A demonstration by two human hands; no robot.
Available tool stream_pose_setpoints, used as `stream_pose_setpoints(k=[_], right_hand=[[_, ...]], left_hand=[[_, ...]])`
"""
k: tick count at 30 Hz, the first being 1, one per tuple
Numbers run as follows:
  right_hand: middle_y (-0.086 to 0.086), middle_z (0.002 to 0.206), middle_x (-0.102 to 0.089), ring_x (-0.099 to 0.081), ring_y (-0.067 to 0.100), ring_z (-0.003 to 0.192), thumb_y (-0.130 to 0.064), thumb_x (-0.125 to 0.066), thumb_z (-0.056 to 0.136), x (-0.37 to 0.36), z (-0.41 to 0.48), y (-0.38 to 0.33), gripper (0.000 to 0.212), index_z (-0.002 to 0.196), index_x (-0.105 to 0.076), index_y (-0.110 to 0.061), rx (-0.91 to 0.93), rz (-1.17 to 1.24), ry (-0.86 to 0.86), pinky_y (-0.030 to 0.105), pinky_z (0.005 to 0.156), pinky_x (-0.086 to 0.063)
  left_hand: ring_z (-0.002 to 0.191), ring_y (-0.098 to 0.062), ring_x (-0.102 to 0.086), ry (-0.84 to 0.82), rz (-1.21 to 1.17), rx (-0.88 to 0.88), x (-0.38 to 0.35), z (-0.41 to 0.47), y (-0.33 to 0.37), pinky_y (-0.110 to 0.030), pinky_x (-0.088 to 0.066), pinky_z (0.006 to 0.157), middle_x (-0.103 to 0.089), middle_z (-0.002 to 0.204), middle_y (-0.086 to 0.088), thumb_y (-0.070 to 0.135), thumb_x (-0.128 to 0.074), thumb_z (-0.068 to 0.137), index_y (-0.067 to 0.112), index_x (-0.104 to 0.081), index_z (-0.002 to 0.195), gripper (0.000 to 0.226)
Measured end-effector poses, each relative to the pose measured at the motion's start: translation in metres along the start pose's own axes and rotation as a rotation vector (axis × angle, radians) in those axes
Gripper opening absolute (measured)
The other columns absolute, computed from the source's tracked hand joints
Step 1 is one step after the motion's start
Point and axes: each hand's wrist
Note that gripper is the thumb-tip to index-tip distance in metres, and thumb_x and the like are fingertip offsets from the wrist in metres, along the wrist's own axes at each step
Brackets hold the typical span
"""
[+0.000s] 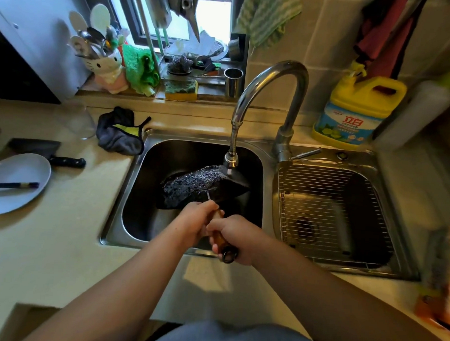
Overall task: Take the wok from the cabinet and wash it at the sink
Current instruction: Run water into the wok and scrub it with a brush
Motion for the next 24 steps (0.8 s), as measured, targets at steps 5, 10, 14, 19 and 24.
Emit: stream_pose_setpoints(k=[5, 10, 14, 19, 24], right_hand=[[0.007, 0.068, -0.049, -0.05, 0.014, 0.047, -0.007, -0.054, 0.093, 0.001, 0.003, 0.005, 0.008, 0.086, -0.056, -0.01, 0.043, -0.154, 0.013, 0.02, 0.036, -0.042], [0.007, 0.068, -0.054, -0.056, 0.015, 0.049, -0.018, -0.056, 0.096, 0.006, 0.005, 0.003, 0.014, 0.102, -0.056, -0.006, 0.058, -0.364, 0.03, 0.029, 0.045, -0.045], [0.008, 0.072, -0.059, -0.06, 0.014, 0.05, -0.016, -0.056, 0.093, 0.01, 0.006, -0.002, 0.023, 0.111, -0.057, -0.002, 0.053, -0.567, 0.046, 0.029, 0.049, -0.052], [0.011, 0.075, -0.064, -0.064, 0.02, 0.053, -0.018, -0.055, 0.091, 0.004, 0.015, -0.003, 0.023, 0.108, -0.06, -0.003, 0.044, -0.744, 0.05, 0.038, 0.057, -0.056], [0.01, 0.074, -0.072, -0.071, 0.02, 0.055, -0.04, -0.057, 0.092, 0.017, 0.023, -0.019, 0.035, 0.103, -0.064, -0.008, 0.044, -0.728, 0.036, 0.028, 0.046, -0.055]], left_hand=[[0.067, -0.019, -0.065, 0.008, -0.038, 0.008, 0.003, 0.0, -0.006, -0.029, -0.055, 0.057, -0.069, 0.08, -0.01, 0.008, -0.052, 0.094, 0.002, -0.064, 0.088, 0.015], [0.068, -0.021, -0.068, -0.005, -0.13, 0.038, 0.005, 0.003, -0.009, -0.035, -0.056, 0.065, -0.068, 0.081, -0.011, 0.007, -0.053, 0.093, 0.002, -0.062, 0.089, 0.011], [0.051, -0.017, -0.07, 0.024, -0.186, 0.095, 0.003, 0.005, -0.01, -0.028, -0.057, 0.048, -0.068, 0.068, -0.007, 0.009, -0.057, 0.09, 0.003, -0.062, 0.088, 0.008], [0.039, -0.015, -0.062, 0.251, -0.191, 0.108, -0.008, 0.011, -0.009, -0.022, -0.048, 0.038, -0.064, 0.063, -0.006, 0.022, -0.071, 0.086, 0.004, -0.064, 0.083, 0.02], [0.042, -0.018, -0.059, 0.339, -0.26, 0.094, -0.01, 0.015, -0.003, -0.027, -0.048, 0.046, -0.059, 0.049, -0.006, 0.009, -0.062, 0.084, 0.006, -0.062, 0.067, 0.017]])
Point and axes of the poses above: each hand's wrist, its own z-axis towards the middle knuckle, its own x-axis out of the back of the hand, y = z × x
